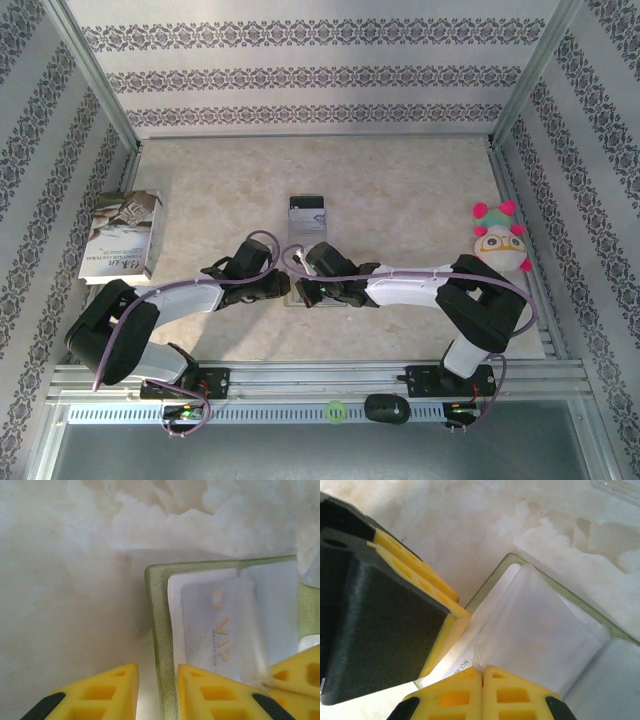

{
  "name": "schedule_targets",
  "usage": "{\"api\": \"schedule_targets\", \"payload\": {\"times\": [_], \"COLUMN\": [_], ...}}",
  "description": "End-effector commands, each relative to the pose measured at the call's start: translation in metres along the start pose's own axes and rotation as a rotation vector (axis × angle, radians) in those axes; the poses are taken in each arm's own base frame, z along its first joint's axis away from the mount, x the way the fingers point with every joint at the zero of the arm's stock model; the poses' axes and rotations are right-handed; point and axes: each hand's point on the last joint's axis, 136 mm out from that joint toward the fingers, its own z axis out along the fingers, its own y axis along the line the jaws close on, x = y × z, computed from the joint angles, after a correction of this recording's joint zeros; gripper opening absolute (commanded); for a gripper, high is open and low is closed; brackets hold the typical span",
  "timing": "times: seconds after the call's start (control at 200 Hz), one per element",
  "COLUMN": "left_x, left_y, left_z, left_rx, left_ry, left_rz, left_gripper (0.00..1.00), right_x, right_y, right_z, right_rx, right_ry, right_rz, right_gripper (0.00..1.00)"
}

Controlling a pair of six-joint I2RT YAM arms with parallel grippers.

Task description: Take the credit cards out of the card holder

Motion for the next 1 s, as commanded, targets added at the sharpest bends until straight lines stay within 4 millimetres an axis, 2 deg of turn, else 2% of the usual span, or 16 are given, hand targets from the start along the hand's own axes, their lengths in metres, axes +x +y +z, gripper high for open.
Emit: {"api": "schedule_targets", "payload": {"times": [0.0, 0.19, 0.27, 0.355, 0.44, 0.535, 0.695, 0.994], "left_x": [0.018, 0.026, 0.028, 0.029, 0.029, 0.026, 0.020, 0.010], "left_y": [0.012, 0.016, 0.015, 0.015, 0.014, 0.010, 0.000, -0.015], "left_z": [0.005, 0.011, 0.013, 0.015, 0.015, 0.012, 0.008, -0.002], "left_rx": [-0.068, -0.077, -0.073, -0.069, -0.066, -0.057, -0.037, -0.029], "left_ry": [0.077, 0.126, 0.142, 0.150, 0.152, 0.145, 0.141, 0.124], "left_rz": [0.035, 0.047, 0.047, 0.049, 0.052, 0.058, 0.074, 0.118], "left_gripper": [0.27, 0.27, 0.27, 0.26, 0.26, 0.26, 0.29, 0.31], "right_x": [-0.006, -0.002, 0.001, 0.006, 0.012, 0.017, 0.012, 0.011], "right_y": [0.001, -0.007, -0.020, -0.034, -0.046, -0.056, -0.061, -0.076], "right_z": [-0.007, -0.011, -0.017, -0.025, -0.034, -0.044, -0.059, -0.075], "right_rx": [-0.011, 0.035, 0.104, 0.175, 0.233, 0.281, 0.303, 0.350], "right_ry": [-0.034, -0.034, -0.043, -0.054, -0.068, -0.088, -0.133, -0.163], "right_rz": [0.032, 0.073, 0.118, 0.179, 0.225, 0.254, 0.277, 0.294], "right_gripper": [0.00, 0.00, 0.01, 0.11, 0.27, 0.32, 0.37, 0.37]}}
